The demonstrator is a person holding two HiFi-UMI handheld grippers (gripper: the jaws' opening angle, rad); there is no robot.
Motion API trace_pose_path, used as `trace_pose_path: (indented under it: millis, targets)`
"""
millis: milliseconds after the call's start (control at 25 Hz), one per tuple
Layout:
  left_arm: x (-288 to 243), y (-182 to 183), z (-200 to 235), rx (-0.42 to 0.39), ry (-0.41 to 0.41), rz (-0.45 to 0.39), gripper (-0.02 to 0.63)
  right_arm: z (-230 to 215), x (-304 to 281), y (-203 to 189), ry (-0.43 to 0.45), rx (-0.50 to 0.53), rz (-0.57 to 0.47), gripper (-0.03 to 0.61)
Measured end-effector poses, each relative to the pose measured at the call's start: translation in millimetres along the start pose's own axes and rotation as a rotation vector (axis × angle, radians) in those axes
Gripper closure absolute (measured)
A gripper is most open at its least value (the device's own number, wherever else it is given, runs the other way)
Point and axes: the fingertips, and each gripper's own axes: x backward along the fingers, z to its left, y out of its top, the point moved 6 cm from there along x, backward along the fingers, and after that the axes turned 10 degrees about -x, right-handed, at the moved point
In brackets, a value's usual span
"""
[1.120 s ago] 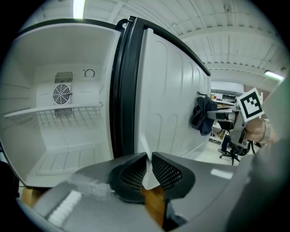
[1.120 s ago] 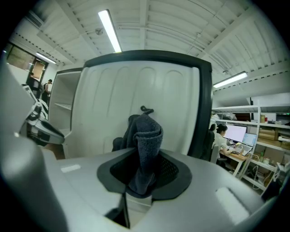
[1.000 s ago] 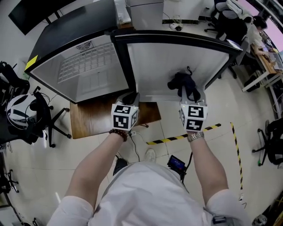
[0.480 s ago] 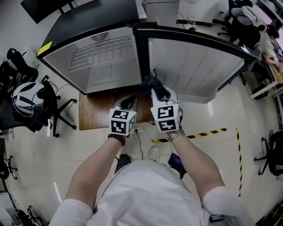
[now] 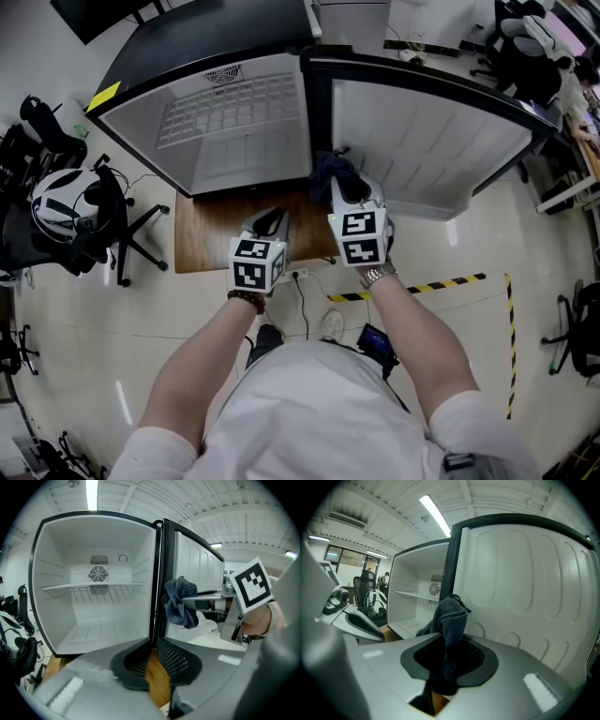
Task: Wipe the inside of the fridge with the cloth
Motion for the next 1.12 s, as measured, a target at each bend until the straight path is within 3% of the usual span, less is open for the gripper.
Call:
trace_pose_path:
  millis: [720, 960, 1120]
  targets:
    - [-16.7, 3.7, -24.0, -0.020, -0.040, 0.010, 0.568, -82.1, 19.0, -24.3, -0.175, -0.041, 0.037, 0.486]
    - [-30.9, 12.1, -48.3, -0.024, -0.108, -0.004, 0.568, -112.7, 37.6, -30.7, -0.235, -0.047, 0.038, 0.486]
    - [-43.7, 16.2, -67.1, 0.016, -0.174, -0.010, 0.557, -135.0, 50.5, -32.1, -0.280, -0.056, 0.036, 0.486]
